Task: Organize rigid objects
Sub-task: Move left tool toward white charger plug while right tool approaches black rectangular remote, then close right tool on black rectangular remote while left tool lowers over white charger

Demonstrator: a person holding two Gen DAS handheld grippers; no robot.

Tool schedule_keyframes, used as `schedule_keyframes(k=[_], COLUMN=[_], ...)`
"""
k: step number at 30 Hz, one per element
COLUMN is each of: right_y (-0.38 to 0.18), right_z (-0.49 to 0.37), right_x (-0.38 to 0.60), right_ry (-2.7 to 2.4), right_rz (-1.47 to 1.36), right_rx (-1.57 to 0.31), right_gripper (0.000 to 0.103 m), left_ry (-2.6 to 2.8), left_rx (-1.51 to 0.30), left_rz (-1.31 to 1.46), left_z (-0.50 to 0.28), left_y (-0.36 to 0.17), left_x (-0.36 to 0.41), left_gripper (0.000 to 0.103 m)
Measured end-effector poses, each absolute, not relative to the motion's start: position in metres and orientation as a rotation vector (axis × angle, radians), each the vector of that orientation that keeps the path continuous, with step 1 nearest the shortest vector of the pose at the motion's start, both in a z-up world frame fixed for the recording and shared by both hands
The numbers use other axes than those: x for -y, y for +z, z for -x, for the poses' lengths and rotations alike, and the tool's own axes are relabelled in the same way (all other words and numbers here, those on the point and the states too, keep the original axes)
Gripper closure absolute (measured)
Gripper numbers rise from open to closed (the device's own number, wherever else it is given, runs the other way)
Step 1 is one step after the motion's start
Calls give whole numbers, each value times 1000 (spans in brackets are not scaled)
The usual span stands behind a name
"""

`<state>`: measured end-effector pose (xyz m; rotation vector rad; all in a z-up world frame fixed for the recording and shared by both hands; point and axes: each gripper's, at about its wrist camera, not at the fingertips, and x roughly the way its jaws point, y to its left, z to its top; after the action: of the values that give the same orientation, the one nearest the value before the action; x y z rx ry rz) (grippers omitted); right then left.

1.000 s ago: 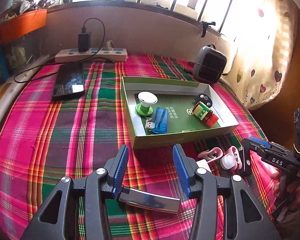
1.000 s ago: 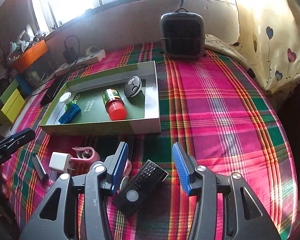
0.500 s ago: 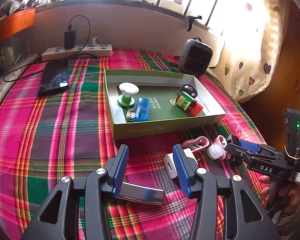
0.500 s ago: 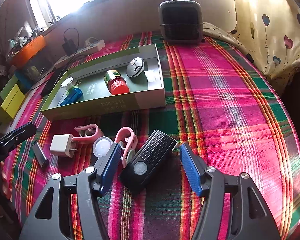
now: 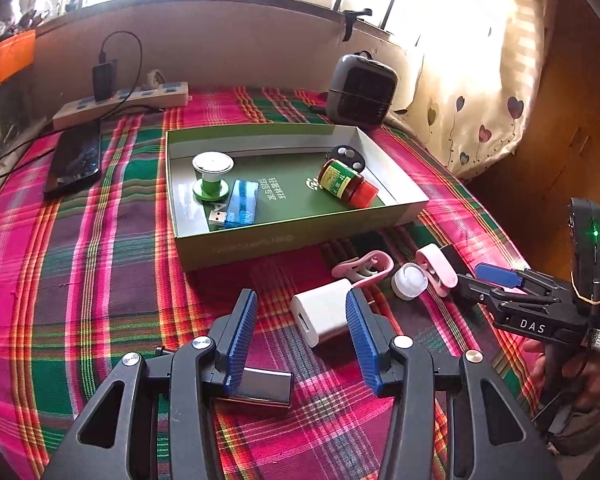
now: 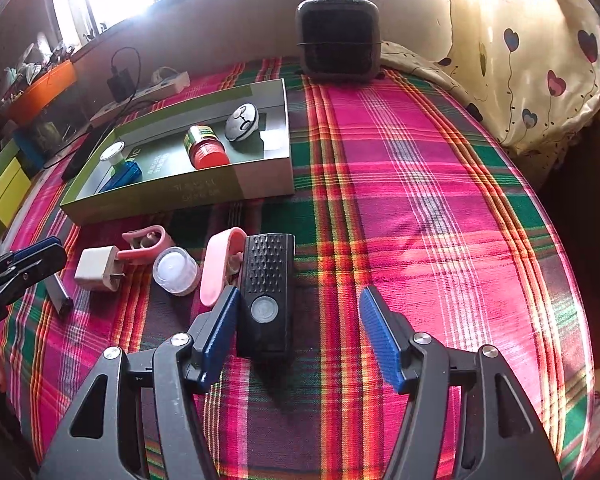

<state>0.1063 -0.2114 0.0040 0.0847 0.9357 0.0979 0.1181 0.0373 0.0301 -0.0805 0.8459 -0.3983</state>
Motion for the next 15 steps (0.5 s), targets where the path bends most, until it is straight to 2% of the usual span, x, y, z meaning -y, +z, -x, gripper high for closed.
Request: schedule_keyframes(k=[9,11,15], right_y=[0,0,-1], right_z=[-113,-116,-118], right_x=[212,211,211], right_ry=[93,89,86], right_rz=[-43,-24,-3], right_rx=[-945,-946,-942], right_gripper=[41,41,41], left_ry=[-436,-443,-452], left_rx=[-863,-867,-876], left_rz=[10,-8,-52], left_z=[-119,-120,-121], left_y=[27,26,24], left_x=[-19,-15,-8], left_gripper=[57,52,50])
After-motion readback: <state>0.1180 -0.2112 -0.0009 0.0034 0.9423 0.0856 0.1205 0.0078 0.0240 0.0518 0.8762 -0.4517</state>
